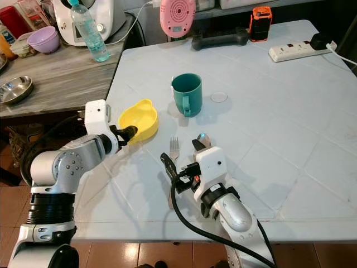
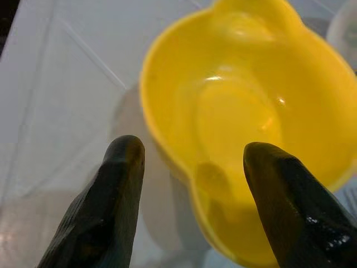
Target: Setting the table
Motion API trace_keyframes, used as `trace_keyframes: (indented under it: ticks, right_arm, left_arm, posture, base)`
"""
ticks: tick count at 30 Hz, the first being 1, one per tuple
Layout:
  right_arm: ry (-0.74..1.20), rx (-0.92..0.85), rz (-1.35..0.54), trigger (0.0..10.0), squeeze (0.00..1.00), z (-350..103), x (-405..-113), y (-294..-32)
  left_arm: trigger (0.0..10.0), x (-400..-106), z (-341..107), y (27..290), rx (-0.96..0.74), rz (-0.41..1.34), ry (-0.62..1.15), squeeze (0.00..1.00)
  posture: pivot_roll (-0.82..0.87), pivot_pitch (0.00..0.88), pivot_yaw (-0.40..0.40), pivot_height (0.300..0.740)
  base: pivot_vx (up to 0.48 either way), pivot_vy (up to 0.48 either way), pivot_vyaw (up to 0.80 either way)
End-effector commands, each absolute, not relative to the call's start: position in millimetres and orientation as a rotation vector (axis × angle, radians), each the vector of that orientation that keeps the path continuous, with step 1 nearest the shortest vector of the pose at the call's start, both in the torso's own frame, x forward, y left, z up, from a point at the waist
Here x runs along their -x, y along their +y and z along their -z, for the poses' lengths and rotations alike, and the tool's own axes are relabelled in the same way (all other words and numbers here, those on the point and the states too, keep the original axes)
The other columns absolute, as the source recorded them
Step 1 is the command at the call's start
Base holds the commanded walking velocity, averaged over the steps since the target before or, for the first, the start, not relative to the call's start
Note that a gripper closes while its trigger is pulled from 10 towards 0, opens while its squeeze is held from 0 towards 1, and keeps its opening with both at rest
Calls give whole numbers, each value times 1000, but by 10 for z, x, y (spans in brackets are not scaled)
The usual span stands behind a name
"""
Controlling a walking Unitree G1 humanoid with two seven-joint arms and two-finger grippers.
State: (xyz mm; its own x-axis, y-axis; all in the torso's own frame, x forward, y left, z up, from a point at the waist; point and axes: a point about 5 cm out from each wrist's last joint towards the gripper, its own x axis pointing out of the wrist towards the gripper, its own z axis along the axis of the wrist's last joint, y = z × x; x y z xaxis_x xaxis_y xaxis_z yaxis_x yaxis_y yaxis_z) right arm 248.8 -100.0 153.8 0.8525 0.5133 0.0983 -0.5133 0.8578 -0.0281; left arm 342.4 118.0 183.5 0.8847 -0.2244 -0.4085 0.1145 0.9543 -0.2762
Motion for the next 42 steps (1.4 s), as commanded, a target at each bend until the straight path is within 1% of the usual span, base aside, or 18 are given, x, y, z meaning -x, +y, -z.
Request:
trace_keyframes:
  ticks: [1,5,6,7,8,24,42]
  right_arm:
    - [-92,-10,-564,10000,0,-1505,-2467,-938]
    - [-93,-8,-567,10000,0,-1503,-2470,-932]
    - [-93,-8,-568,10000,0,-1503,-2470,-931]
    - [-93,-7,-568,10000,0,-1502,-2470,-930]
    - [-93,-7,-568,10000,0,-1501,-2470,-929]
    - [-92,-6,-565,10000,0,-1498,-2461,-926]
    - [-68,-21,-565,10000,0,-1469,-2469,-925]
  left_arm:
    - [10000,-3414,-1856,1201,240,170,455,0]
    - [10000,-3391,-1798,1154,235,186,473,0]
    - [7608,-3387,-1787,1149,237,187,476,0]
    - [3961,-3383,-1777,1147,241,189,476,0]
    - [0,-3379,-1750,1143,257,191,480,0]
    - [0,-3389,-1720,1214,282,146,482,0]
    - [0,-3392,-1704,1239,253,131,470,0]
  posture:
    - [-212,163,215,740]
    - [-212,163,215,740]
    - [-212,163,215,740]
    - [-212,163,215,740]
    - [-212,163,215,740]
    - [-210,166,217,740]
    - [-208,165,211,740]
  base:
    - [0,0,0]
    - [0,0,0]
    - [0,0,0]
    - [0,0,0]
    - [0,0,0]
    - [0,0,0]
    - [0,0,0]
